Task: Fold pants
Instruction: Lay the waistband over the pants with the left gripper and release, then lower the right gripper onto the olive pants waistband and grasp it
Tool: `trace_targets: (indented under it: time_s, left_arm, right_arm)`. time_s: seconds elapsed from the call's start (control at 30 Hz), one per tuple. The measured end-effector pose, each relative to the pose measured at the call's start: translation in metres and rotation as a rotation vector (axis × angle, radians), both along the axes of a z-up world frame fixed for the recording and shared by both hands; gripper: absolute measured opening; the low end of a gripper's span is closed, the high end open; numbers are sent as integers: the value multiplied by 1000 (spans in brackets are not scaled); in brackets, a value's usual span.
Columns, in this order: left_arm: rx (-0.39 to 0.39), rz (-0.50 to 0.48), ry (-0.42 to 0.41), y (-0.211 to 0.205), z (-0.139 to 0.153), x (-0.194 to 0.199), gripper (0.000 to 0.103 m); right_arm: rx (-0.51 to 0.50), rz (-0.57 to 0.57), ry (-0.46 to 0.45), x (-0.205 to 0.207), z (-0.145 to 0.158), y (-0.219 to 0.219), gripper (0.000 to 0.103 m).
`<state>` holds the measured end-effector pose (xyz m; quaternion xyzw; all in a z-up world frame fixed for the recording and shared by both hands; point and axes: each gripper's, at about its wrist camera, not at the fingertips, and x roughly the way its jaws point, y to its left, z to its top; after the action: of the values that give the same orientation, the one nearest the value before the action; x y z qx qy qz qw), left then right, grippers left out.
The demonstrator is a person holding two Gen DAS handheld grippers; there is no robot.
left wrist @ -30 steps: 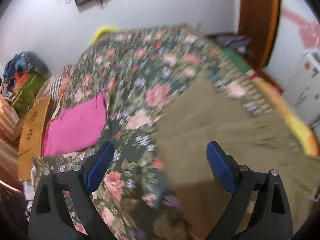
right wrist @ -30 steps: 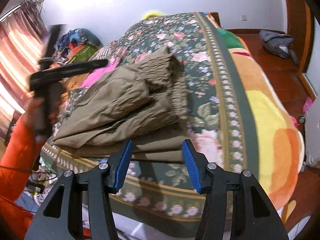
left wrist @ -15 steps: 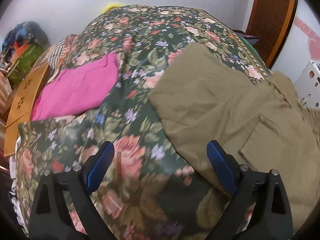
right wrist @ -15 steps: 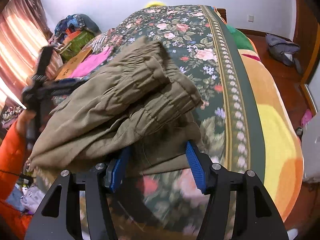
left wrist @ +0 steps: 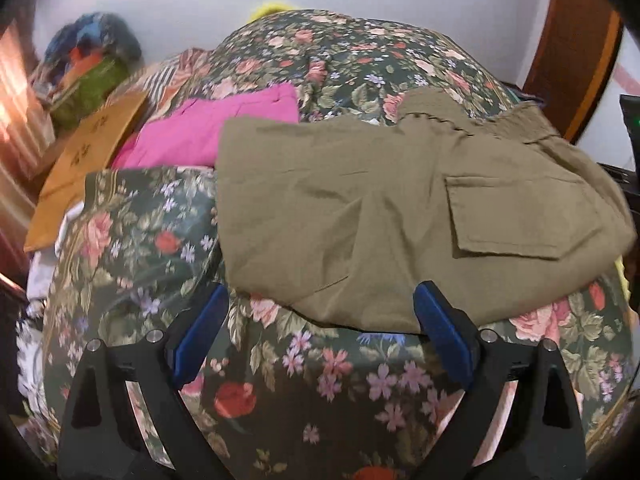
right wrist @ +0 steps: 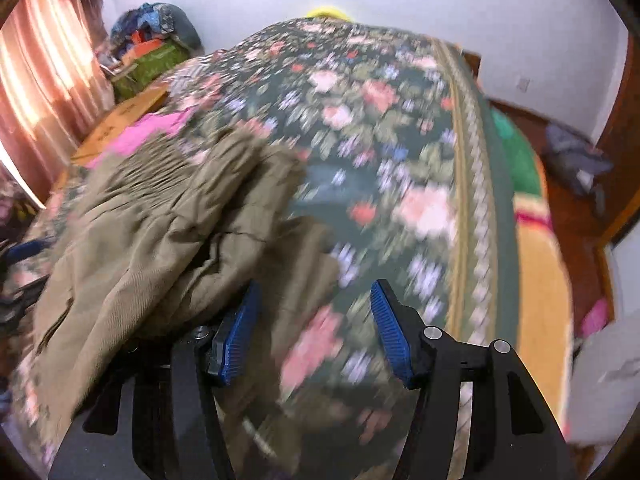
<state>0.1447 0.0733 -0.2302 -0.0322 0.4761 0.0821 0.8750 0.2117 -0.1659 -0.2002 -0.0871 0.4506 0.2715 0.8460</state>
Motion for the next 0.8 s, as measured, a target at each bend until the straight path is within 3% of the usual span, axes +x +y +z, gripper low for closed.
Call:
trace_targets:
  time_s: [0.23, 0.4, 0.57, 0.67, 0.8]
  left_arm:
    - [44, 66, -71, 28, 32, -2, 95]
    - [69, 71, -27, 38, 12, 18, 95]
    - [52, 93, 56, 47, -30, 22, 95]
    - [6, 123, 51, 60, -33, 13, 95]
    - [-20, 140, 67, 71, -27, 4, 95]
  right_arm:
    - [56, -41, -79, 1, 42, -25, 55]
    - [96, -4, -117, -14, 67, -16, 55]
    - [24, 74, -49, -24, 33, 15, 55]
    - [16, 60, 36, -22, 1, 16, 55]
    - [79, 7, 80, -22, 1, -2, 56]
